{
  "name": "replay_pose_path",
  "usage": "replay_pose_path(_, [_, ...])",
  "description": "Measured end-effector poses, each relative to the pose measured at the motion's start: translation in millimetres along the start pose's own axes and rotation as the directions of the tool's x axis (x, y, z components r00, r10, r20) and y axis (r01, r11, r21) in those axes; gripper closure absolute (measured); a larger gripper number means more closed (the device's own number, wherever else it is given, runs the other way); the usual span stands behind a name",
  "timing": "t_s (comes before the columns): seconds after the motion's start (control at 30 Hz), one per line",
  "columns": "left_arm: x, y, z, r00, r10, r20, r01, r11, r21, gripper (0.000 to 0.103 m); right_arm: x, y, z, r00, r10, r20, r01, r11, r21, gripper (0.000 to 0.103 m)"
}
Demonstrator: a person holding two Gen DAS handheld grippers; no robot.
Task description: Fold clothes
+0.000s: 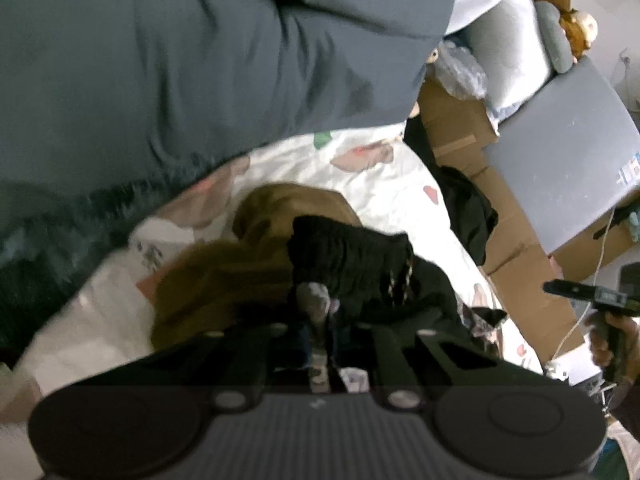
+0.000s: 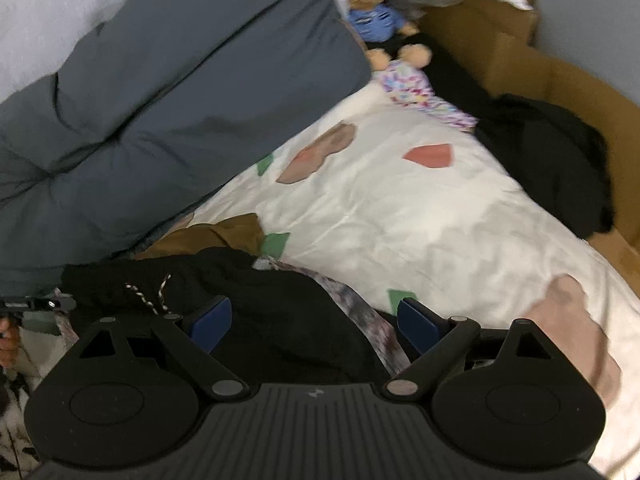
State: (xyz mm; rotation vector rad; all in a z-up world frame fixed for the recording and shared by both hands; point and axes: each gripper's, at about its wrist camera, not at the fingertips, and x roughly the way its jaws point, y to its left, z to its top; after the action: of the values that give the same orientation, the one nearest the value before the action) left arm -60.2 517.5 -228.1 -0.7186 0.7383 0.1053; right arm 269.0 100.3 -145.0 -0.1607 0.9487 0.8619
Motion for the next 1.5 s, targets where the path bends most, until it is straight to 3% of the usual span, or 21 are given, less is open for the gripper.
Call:
replay_pose_path(0.33, [-1, 10, 7, 0.996, 0.089, -0.025, -0.089, 0.996, -0.016, 0.094, 81, 23, 21, 0.994, 0.066, -0.092, -0.077, 0.989, -0.126, 0.009])
replay_pose_path(0.73, [12, 9, 5, 0.996, 0.088, -0.014, -0.088, 0.996, 0.002, 0.092, 176, 49, 46, 0.97, 0.128, -0.209, -0.181, 0.948, -0.26, 0.009])
replay_pose_path(1.33, [24, 0, -1, 0.991, 0.134, -0.019, -0.134, 0.991, 0.014, 0.092, 203, 56, 30, 0.948, 0.21, -0.24, -0.284, 0.899, -0.333, 0.009])
replay_pose_path(1.5, [26, 5, 2, 0.992, 0.124, -0.02, -0.124, 0.992, -0.012, 0.091, 193, 43, 33, 0.953, 0.179, -0.246, -0.26, 0.899, -0.352, 0.009])
